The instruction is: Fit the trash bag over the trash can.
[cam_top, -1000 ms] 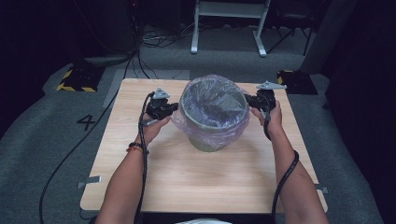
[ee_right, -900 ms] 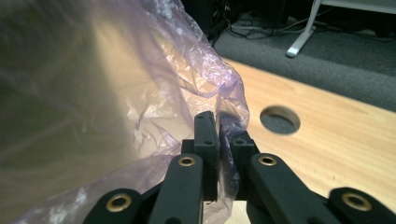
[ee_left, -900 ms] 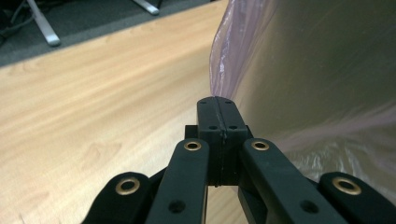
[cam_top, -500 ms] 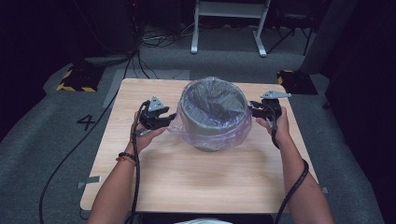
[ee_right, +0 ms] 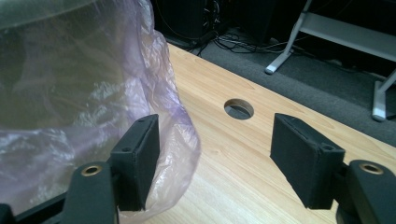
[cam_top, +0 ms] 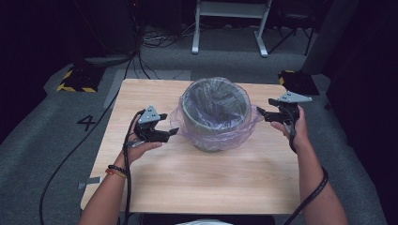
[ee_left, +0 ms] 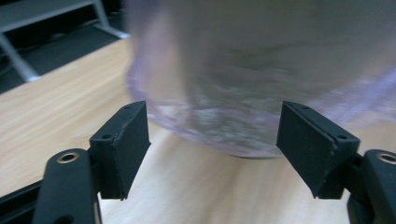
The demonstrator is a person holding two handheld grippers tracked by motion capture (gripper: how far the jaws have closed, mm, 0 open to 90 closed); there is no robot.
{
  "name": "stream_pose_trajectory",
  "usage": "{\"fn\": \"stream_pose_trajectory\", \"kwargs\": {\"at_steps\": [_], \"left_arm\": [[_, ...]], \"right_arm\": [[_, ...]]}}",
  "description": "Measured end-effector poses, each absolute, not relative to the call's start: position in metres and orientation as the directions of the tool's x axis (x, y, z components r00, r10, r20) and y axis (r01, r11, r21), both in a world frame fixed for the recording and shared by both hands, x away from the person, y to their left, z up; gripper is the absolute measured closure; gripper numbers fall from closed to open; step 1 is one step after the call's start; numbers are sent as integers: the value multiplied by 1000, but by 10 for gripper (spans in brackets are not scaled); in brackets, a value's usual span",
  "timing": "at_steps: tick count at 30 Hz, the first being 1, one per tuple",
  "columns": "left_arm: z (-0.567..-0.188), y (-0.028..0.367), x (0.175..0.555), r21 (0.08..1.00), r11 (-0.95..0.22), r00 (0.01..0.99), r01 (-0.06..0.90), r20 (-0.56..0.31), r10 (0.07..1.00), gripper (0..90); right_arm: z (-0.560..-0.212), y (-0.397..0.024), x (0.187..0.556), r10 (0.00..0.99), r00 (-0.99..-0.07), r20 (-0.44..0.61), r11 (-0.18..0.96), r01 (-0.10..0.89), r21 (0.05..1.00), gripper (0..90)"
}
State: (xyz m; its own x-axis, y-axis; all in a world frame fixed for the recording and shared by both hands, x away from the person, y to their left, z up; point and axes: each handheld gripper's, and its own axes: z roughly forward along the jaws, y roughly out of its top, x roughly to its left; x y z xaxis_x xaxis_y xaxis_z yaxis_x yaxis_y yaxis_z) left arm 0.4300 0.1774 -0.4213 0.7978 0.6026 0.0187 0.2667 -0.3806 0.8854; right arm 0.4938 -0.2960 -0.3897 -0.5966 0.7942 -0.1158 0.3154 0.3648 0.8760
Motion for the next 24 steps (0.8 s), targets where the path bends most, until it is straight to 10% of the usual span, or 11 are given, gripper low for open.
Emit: {"fn": "stream_pose_trajectory", "kwargs": {"at_steps": [9, 24], "left_arm": [[-430, 157, 419, 854, -456, 845, 251, 36, 533, 318], [-442, 144, 414, 824, -522, 873, 219, 73, 482, 682]], "right_arm": [[-386, -301, 486, 824, -538, -179, 379, 288, 879, 412], [-379, -267, 443, 612, -780, -128, 406, 171, 898, 339]]}}
